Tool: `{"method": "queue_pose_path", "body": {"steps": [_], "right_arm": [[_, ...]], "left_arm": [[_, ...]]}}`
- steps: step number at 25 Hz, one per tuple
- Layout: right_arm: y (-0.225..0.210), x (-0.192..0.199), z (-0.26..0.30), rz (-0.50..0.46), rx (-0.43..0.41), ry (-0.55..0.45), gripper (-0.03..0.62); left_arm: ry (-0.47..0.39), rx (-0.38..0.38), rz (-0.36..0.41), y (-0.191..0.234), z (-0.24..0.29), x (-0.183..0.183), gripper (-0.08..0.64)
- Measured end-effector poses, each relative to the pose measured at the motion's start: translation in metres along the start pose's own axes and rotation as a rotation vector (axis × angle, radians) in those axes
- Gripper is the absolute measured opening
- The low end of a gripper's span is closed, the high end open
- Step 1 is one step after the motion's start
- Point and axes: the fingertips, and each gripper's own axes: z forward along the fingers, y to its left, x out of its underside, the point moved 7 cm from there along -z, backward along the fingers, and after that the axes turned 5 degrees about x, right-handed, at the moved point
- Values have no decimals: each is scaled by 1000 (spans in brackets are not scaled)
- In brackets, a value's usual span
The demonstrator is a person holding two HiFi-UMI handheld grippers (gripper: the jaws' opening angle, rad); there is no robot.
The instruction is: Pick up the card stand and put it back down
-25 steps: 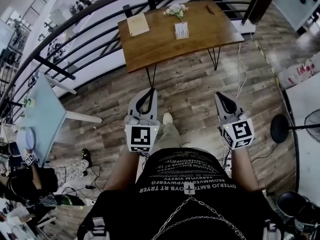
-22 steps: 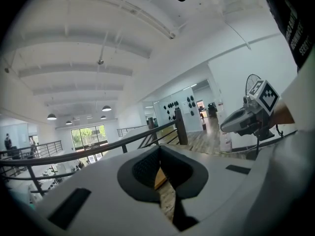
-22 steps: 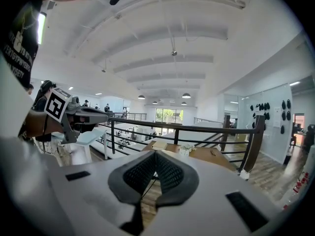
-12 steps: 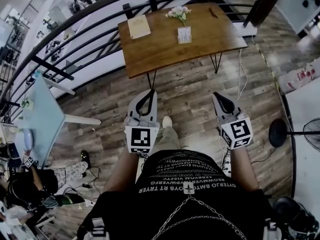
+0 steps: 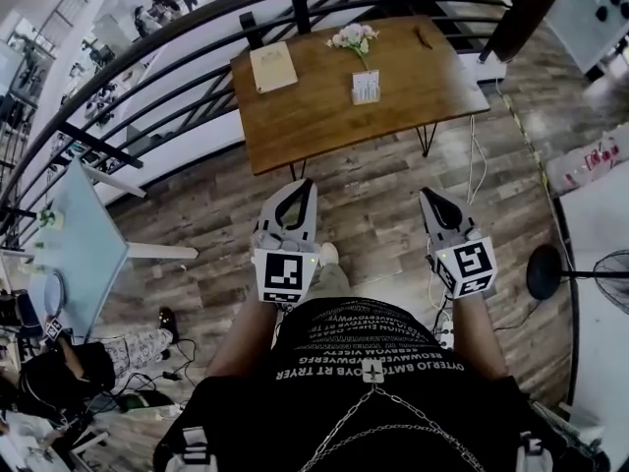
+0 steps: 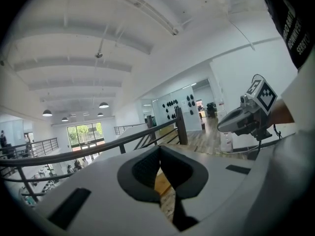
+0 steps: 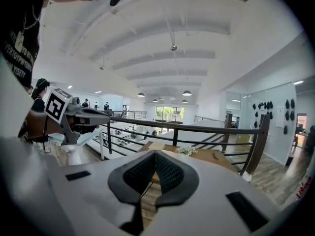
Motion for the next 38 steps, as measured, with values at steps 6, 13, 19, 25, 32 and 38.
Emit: {"method": "queue_pose_path", "body": {"steps": [6,13,19,25,32,38], "right_arm": [[-12,-16,35,2,7,-2,15],[-13,-30,65,8,15,-6,15],[-15,-32,94,30,42,20,15],[-16,-47,120,23,65,25,15],[-11,-59,137,36,101,27,15],[-24,-61,119,27,169,36,15]], "left_arm": [[7,16,-2,25,27,-3,25],[-6,35,6,54,50,-8,25],[-5,76,8,83,76,-2,25],[-23,126,-3,105,100,-1,25],[-25,189,0,123,119,2,25],[-35,233,13,117,131,-4,25]]}}
